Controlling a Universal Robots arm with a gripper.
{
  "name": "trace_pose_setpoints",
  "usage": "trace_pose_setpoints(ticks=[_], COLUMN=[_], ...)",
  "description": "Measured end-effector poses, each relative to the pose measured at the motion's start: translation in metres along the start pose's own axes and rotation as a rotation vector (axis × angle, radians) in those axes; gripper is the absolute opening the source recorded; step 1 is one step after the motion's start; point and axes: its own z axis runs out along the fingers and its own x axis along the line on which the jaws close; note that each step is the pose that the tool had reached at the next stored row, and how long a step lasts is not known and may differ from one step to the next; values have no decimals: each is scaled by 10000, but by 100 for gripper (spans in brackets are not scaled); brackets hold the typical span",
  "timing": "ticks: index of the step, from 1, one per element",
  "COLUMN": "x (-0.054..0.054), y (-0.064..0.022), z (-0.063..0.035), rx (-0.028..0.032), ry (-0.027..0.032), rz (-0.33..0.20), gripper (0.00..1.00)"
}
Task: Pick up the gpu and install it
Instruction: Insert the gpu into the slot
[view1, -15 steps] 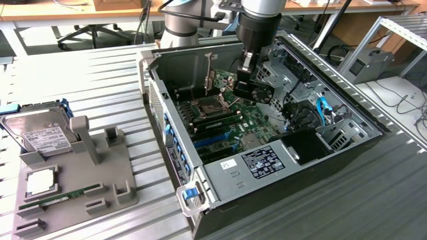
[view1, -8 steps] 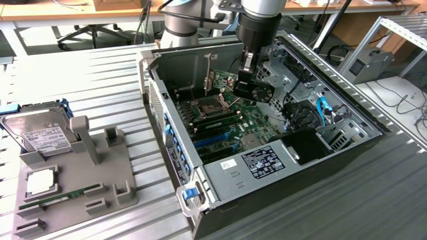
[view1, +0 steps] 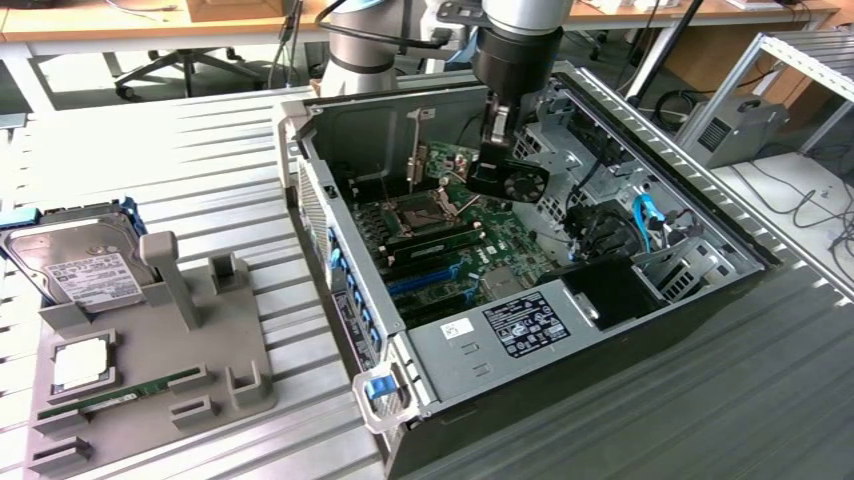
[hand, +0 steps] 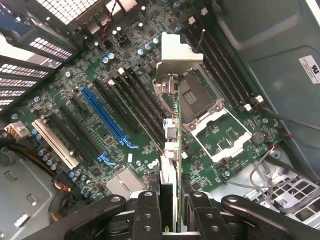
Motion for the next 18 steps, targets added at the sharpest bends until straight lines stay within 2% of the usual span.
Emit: trace_pose_setpoints(ticks=[18], x=[0], y=[0], z=[1], rx=[-28], ry=[-72], rz=[-1236], gripper=[27])
